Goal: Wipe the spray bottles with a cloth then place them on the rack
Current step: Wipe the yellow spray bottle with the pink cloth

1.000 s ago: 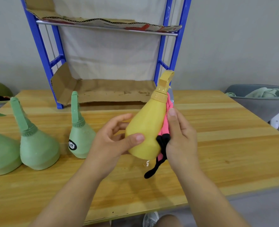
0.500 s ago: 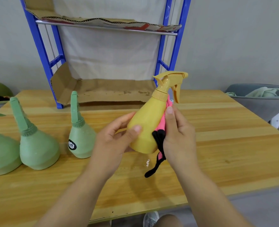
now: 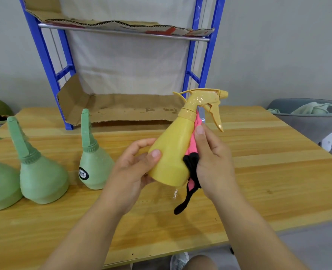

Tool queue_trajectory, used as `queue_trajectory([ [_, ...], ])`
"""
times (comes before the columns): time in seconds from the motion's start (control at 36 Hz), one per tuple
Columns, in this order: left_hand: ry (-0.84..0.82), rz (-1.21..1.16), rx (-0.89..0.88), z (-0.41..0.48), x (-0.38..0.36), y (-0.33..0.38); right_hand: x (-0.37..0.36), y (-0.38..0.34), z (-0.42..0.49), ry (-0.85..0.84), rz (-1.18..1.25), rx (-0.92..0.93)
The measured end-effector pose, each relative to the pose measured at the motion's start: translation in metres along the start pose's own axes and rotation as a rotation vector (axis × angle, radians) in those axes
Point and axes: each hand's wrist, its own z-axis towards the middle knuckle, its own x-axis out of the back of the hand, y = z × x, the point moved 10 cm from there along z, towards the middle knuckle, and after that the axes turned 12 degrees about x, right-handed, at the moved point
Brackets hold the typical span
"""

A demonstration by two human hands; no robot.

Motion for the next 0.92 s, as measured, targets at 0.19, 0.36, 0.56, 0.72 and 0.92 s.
queue_trajectory([
  [0.19,0.088,0.352,-0.118,-0.008,-0.004,0.007,-0.001,-0.004,-0.005,0.010,-0.048,0.034],
  [0.36,0.050,0.242,-0.104,-0.009,-0.001,0.013,-0.004,-0.002,-0.008,-0.017,-0.020,0.046],
  [0.56,-0.016,0.093,-0.022,-0.009,-0.005,0.011,-0.003,0.003,-0.006,-0.002,0.217,-0.066],
  [0.72,0.037,0.275,-0.046,-0.010,-0.010,0.011,0.004,0.005,-0.007,0.059,0.178,-0.062],
  [0.92,0.126,0.522,-0.124,-0.011,-0.005,0.012,0.001,0.004,-0.009,0.035,0.043,-0.049],
])
